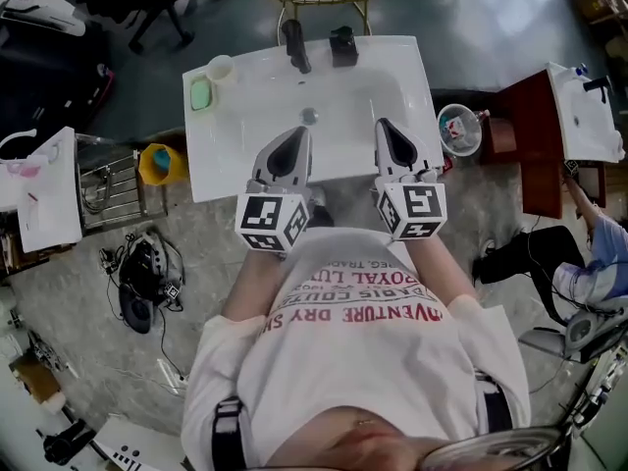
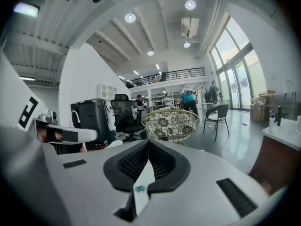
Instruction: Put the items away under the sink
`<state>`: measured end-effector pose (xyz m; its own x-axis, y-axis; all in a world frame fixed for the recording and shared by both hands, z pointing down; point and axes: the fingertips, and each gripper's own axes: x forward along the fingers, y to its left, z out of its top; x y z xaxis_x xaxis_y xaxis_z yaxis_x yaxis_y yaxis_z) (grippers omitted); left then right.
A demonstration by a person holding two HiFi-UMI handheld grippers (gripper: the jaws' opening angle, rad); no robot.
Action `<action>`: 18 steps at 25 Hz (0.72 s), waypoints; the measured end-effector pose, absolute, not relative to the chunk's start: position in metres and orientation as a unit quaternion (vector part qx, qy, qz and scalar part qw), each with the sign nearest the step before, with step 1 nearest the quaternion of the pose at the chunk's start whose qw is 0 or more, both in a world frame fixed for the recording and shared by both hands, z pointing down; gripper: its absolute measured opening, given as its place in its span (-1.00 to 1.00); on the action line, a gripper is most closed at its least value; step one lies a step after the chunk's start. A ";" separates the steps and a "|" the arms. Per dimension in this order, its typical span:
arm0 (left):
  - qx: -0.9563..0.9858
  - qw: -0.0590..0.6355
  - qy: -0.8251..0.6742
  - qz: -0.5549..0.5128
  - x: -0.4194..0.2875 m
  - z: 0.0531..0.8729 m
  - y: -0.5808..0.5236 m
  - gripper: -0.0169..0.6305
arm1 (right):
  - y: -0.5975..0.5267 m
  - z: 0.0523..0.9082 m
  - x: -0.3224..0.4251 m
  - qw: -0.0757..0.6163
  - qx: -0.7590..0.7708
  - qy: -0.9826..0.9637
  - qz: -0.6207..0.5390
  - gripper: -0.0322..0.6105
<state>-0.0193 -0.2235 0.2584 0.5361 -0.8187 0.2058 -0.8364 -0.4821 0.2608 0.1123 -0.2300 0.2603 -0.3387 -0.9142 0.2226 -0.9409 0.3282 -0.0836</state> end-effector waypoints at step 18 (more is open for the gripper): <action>0.846 0.205 -0.487 0.066 -0.053 0.318 -0.340 -0.88 | -0.359 0.326 0.086 0.126 0.585 -0.789 0.135 -0.14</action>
<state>-0.0535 -0.3399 0.3176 0.5167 -0.7975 0.3116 -0.8516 -0.4412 0.2829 0.0858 -0.3593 0.3259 -0.2830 -0.8898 0.3581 -0.9582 0.2782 -0.0659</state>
